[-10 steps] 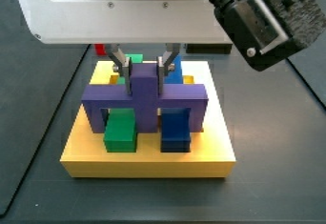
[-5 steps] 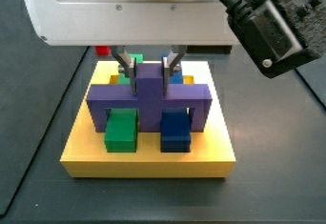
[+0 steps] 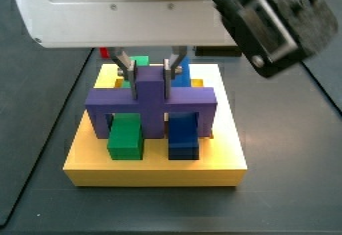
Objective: Pick up the purple object. Move up. Place the purple object on the fixture. Regrasp the purple object. Move to above the board. Insert the purple object.
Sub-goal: Insert the purple object.
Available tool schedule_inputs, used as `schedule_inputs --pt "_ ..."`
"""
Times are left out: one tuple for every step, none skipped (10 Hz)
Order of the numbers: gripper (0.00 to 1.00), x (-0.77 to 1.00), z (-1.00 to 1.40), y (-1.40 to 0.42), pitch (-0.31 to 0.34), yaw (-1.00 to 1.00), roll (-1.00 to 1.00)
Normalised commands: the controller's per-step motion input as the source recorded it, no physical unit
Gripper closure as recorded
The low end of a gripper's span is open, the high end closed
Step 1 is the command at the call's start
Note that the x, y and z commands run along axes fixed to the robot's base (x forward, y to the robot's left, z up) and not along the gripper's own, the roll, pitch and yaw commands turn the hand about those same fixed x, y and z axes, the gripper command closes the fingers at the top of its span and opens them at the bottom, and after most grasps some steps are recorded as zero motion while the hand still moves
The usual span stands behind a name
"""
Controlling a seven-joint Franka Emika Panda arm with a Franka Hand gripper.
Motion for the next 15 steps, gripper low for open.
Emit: schedule_inputs --pt "1.00 -0.20 -0.36 0.00 -0.394 0.02 -0.13" --pt "1.00 0.00 -0.44 0.00 -0.333 0.00 -0.06" --pt "1.00 0.11 -0.43 -0.05 -0.180 0.00 0.05" --pt "1.00 0.20 -0.40 -0.10 -0.063 -0.02 0.15" --pt "1.00 0.33 -0.38 -0.16 0.006 0.00 0.25" --pt "1.00 0.32 -0.37 -0.09 0.090 -0.07 0.28" --pt "1.00 0.07 -0.32 0.00 0.070 -0.06 0.26" --pt "1.00 -0.07 -0.32 0.00 0.031 -0.07 0.16" --pt "1.00 -0.12 -0.22 0.00 0.060 0.00 0.09" --pt "1.00 -0.07 -0.10 0.01 0.113 0.00 0.09" --pt "1.00 -0.08 -0.07 0.00 0.147 0.00 0.14" --pt "1.00 0.00 -0.10 0.00 0.127 0.03 0.13" --pt "1.00 0.16 -0.10 -0.04 0.163 0.19 0.22" --pt "1.00 0.31 -0.07 -0.08 0.227 0.16 0.35" --pt "1.00 0.28 0.00 -0.08 0.251 0.11 0.30"
